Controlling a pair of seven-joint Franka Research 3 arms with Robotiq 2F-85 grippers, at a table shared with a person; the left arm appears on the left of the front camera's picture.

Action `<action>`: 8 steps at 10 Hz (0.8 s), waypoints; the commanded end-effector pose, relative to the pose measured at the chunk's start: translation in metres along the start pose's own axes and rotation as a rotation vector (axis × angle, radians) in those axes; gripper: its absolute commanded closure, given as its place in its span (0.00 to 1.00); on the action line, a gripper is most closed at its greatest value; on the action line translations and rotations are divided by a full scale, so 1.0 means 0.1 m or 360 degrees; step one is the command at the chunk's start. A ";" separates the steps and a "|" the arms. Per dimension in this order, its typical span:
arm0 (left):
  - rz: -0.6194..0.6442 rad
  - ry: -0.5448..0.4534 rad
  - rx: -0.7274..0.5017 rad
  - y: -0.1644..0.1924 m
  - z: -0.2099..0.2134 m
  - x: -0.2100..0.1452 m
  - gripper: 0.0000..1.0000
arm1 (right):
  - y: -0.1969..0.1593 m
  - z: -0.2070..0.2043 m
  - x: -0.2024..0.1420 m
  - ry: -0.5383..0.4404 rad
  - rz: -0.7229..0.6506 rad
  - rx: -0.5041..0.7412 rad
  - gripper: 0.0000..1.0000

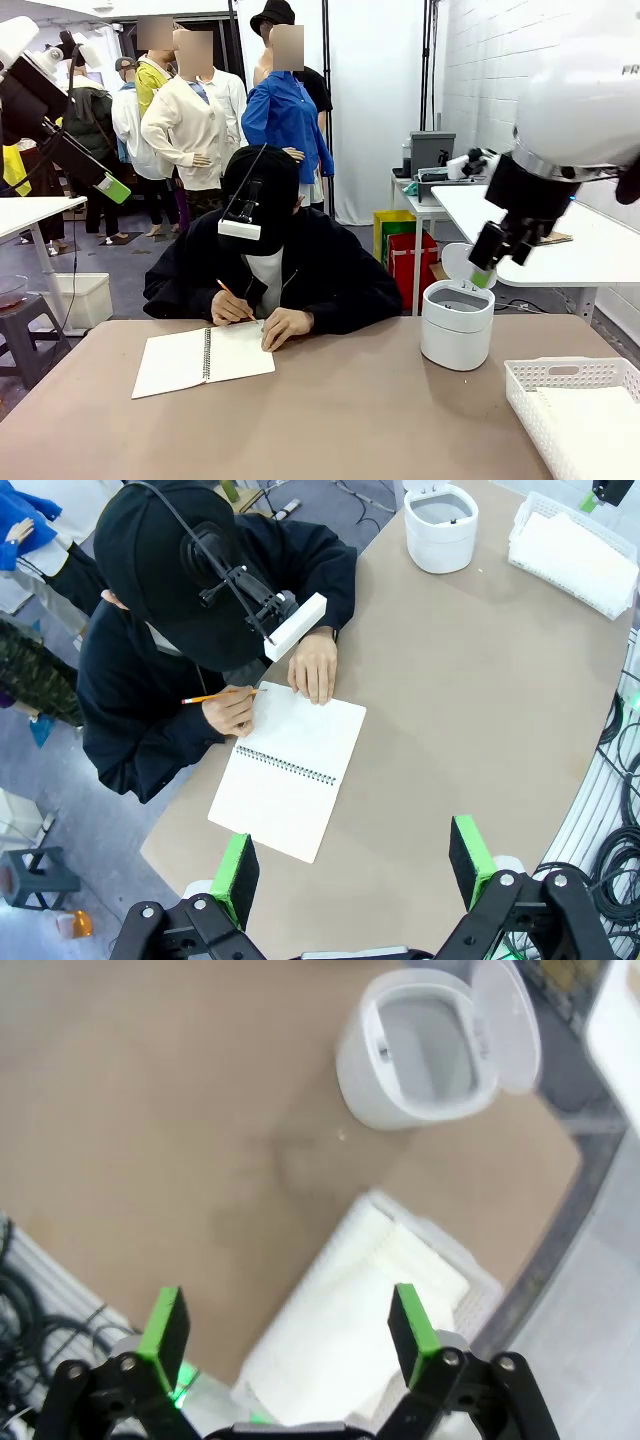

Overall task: Sort the paper based on its condition.
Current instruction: If a person hands you a paper, place it in the Organizing basket , and if it's crumpled, put it in the Trash can.

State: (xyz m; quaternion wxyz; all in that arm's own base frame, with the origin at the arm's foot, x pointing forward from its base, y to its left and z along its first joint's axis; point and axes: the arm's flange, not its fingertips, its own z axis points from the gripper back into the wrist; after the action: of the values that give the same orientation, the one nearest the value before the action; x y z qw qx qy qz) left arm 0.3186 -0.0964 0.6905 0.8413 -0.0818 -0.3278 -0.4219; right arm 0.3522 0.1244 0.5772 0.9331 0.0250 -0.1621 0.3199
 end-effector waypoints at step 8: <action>0.0002 -0.0003 -0.0002 0.00 0.00 0.00 0.00 | 0.26 0.41 1.22 -0.0686 0.0303 0.0360 0.00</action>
State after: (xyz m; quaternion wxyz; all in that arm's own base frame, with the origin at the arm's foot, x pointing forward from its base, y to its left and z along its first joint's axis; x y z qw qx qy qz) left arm 0.3186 -0.0963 0.6905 0.8413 -0.0818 -0.3278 -0.4219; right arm 0.4057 0.2098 0.6528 0.8502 0.1631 -0.3135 0.3902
